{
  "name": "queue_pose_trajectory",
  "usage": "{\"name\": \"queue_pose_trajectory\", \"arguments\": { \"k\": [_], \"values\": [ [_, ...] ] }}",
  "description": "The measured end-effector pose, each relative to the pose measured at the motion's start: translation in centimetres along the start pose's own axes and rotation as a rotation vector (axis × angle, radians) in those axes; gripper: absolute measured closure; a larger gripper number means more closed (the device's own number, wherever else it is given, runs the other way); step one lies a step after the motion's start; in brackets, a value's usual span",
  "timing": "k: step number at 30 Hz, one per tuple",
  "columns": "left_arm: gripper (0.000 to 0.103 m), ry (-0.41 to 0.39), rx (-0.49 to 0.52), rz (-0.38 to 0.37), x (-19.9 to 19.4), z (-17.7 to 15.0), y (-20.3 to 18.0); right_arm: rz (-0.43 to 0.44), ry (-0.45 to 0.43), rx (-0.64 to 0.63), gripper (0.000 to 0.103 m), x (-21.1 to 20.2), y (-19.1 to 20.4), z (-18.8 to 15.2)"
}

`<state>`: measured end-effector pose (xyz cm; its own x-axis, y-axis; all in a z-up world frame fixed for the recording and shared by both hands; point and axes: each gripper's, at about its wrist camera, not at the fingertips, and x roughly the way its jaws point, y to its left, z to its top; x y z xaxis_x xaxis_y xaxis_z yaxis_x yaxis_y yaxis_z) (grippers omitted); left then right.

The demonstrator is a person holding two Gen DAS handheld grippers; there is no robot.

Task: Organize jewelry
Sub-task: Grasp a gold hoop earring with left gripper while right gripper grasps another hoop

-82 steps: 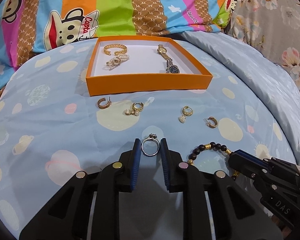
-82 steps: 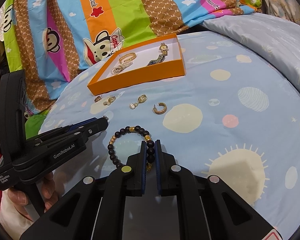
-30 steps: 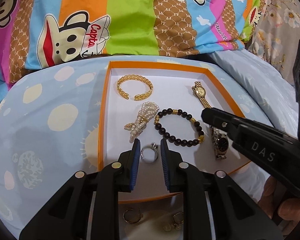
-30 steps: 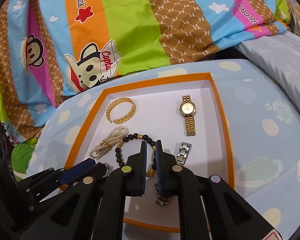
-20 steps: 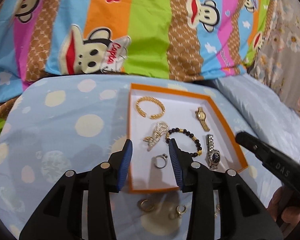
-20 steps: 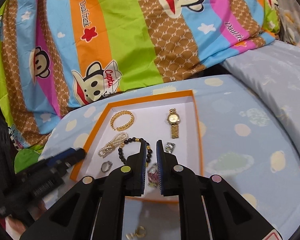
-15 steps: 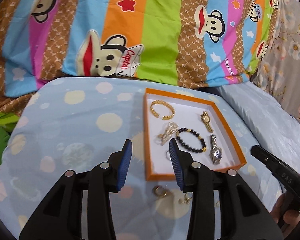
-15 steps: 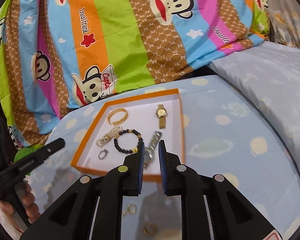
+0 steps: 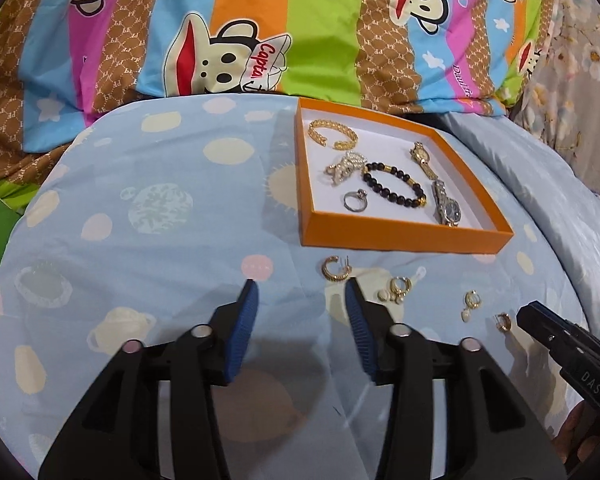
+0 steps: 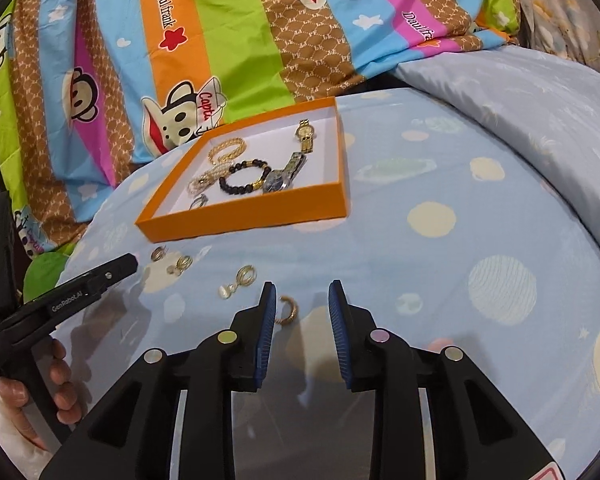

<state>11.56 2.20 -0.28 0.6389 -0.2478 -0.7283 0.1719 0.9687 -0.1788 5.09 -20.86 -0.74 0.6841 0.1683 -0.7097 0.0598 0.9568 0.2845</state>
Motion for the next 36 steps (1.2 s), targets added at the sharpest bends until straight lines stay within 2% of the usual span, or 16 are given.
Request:
{"name": "queue_pose_trajectory", "arguments": {
  "k": [7,11,14,16,17,31,36],
  "values": [
    [0.051,-0.002,0.010,-0.002,0.0,-0.1,-0.3,-0.016,0.032,-0.043,0.064,0.7,1.4,-0.1],
    [0.051,0.004,0.003,-0.002,0.2,-0.1,-0.2,-0.036,0.059,-0.050,0.063,1.3,1.6,-0.1],
    [0.051,0.011,0.004,-0.002,0.3,-0.1,-0.3,-0.042,0.066,-0.044,0.068,1.5,1.4,-0.2],
    [0.051,0.013,0.006,-0.005,0.3,-0.1,-0.3,-0.037,0.071,-0.047,0.085,1.6,1.4,-0.2],
    [0.051,0.014,0.007,-0.007,0.4,-0.1,-0.3,-0.039,0.076,-0.050,0.086,1.7,1.5,-0.2],
    [0.052,0.052,0.043,0.007,2.9,1.7,-1.4,-0.008,0.065,-0.016,0.087,1.4,0.8,-0.2],
    [0.057,0.053,0.061,0.014,3.0,1.6,-1.7,-0.009,0.067,-0.017,0.087,1.5,0.9,-0.1]
  ]
}}
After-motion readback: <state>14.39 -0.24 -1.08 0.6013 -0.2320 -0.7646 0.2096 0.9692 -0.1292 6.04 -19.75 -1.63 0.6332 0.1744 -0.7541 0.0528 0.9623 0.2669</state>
